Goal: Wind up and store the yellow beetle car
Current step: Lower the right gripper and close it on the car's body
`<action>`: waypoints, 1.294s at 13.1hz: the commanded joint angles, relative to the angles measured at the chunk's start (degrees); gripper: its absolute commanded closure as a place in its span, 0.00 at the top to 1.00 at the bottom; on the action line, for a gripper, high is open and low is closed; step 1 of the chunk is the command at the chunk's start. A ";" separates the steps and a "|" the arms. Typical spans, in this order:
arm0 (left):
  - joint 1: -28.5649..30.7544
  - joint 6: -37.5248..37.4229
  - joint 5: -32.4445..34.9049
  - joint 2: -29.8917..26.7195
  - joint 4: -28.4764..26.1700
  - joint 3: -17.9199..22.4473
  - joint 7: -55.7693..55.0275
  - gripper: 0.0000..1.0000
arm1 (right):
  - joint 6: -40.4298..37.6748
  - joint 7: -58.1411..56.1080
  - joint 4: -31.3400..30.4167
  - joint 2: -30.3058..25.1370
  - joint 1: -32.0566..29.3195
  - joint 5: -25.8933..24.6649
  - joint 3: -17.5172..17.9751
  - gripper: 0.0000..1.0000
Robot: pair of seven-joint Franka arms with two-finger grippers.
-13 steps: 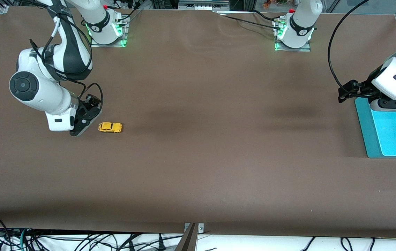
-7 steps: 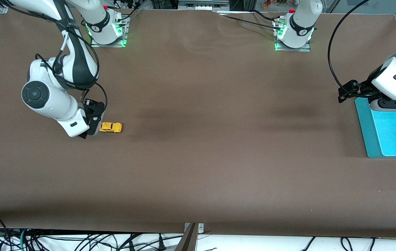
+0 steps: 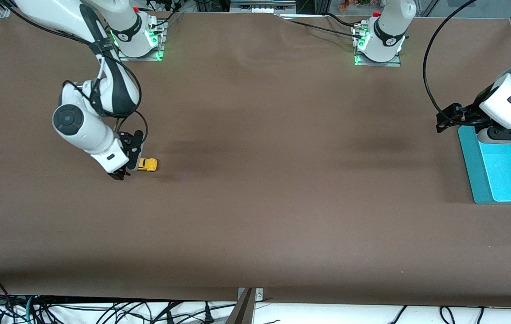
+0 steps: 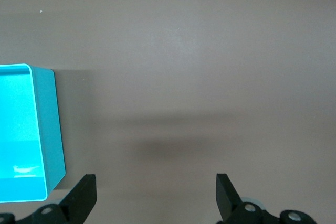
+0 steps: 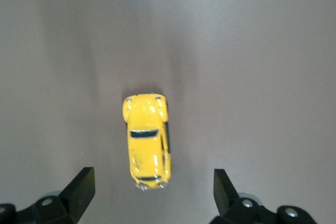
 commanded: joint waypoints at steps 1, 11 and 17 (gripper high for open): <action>0.22 -0.55 -0.21 -0.78 -0.49 -0.14 0.23 1.00 | 7.59 -1.74 -7.15 -2.26 -1.24 0.10 1.05 1.00; -0.13 -0.29 0.58 0.10 -0.23 -0.23 0.15 1.00 | 17.18 -2.80 -7.86 3.55 -1.33 0.02 1.14 0.85; -0.22 -0.55 0.67 0.10 -0.23 -0.23 0.15 1.00 | 17.19 -2.53 -7.77 3.72 -1.33 0.28 1.93 0.34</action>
